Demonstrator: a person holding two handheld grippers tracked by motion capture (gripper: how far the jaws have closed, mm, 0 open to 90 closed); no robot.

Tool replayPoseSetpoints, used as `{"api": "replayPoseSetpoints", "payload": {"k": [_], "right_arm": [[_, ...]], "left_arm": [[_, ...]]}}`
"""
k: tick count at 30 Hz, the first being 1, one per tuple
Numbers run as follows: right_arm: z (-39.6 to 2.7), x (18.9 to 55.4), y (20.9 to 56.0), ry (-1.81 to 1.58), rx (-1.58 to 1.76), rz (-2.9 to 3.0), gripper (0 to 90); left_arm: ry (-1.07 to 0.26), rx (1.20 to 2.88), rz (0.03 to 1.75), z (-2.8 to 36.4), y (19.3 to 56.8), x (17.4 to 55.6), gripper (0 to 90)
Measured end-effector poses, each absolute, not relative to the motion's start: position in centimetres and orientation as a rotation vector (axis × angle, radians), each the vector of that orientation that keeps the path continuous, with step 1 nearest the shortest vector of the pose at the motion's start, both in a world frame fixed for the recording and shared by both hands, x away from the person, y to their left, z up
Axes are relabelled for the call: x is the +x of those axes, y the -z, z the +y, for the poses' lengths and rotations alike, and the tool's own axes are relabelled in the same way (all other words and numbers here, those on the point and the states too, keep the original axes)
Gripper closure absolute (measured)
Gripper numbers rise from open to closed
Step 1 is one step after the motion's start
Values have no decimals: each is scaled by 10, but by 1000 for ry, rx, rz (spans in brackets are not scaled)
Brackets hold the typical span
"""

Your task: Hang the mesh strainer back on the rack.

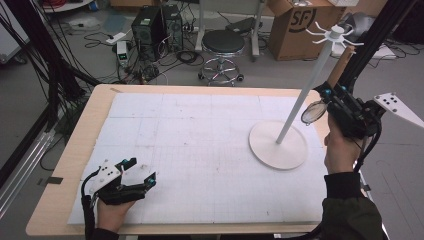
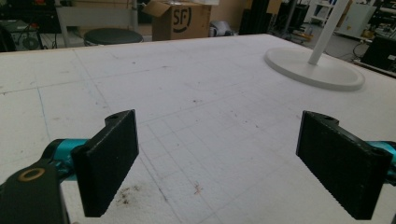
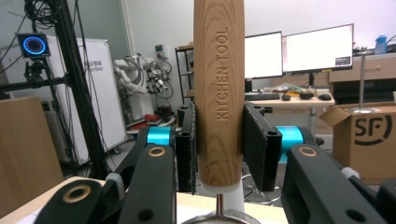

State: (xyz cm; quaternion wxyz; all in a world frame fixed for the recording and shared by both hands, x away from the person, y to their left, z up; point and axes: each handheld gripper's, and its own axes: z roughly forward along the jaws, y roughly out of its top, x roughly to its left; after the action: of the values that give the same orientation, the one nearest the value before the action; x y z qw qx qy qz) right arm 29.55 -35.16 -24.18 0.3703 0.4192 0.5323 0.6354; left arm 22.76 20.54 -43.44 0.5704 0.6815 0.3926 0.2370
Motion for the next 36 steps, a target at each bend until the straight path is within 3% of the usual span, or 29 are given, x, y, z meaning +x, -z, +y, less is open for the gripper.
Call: {"api": "replayPoseSetpoints", "payload": {"k": [6,9,22,27,36], "right_arm": [[-352,298,243,-1635,1056,1374,658],[-354,298,246,-1651,1073,1320,463],[-353,291,269,-1662,1047,1396,210],[-347,288,281,-1692,1050,1436,157],[-339,276,312,-1702,1055,1529,152]], "left_arm": [[-555,1597,922,206,434,228,135],[-554,1596,920,206,434,227,135],[-551,1598,927,203,434,233,135],[-555,1590,926,204,434,232,135],[-561,1590,928,207,433,228,135]]}}
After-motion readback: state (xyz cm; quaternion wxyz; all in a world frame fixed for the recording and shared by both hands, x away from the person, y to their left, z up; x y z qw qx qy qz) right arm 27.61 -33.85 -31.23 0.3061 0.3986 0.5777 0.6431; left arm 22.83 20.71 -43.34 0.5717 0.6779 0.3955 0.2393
